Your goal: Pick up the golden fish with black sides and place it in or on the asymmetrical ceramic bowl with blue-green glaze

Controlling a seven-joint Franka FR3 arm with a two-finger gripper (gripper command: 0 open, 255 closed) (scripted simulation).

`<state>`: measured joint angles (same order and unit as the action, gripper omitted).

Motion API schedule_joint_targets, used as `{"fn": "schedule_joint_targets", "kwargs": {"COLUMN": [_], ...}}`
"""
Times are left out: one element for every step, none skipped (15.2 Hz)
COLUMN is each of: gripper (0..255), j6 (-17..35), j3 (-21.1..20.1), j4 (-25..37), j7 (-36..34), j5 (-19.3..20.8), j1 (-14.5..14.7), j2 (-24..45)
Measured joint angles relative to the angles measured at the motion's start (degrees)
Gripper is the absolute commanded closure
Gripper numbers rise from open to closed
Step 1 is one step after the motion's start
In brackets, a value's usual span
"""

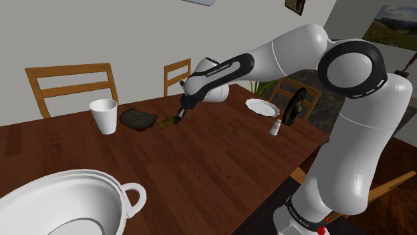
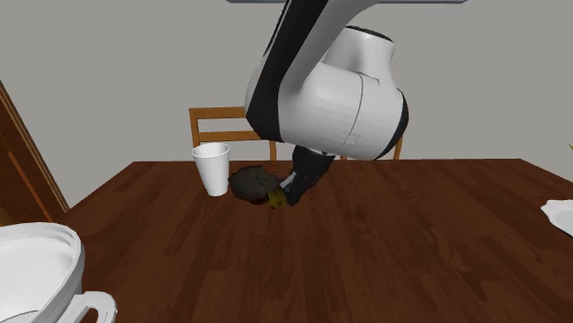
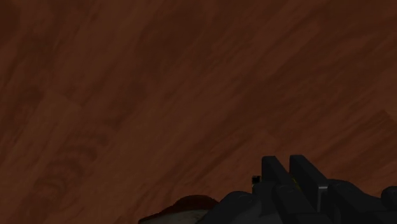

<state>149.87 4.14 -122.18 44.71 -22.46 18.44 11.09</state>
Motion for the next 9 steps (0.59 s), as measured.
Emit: {"fn": "schedule_joint_targets", "kwargs": {"gripper": [255,255,255,255,255,255,255,255,255], "j6": [-0.66,-1.20,-1.62,-2.13,-2.91,-3.63,-4.14,-5.25,-5.87], "j3": [0.14,0.25,0.33,0.34,0.36,0.36,0.31,0.36,0.33], "j4": [0.15,0.22,0.28,1.72,4.05,6.38,8.85,11.88,14.46], "j7": [-0.44,-0.82,-1.07,-1.40,-2.03,-2.44,-2.95,-3.47,-3.92], "j5": [0.44,0.81,1.07,1.27,1.63,1.85,2.04,2.35,2.52], "j1": [0.07,0.14,0.17,0.20,0.32,0.35,0.47,0.47,0.53], "j2": [-0.54,-1.04,-1.42,-0.53,0.98,2.56,4.45,6.37,8.27]}}
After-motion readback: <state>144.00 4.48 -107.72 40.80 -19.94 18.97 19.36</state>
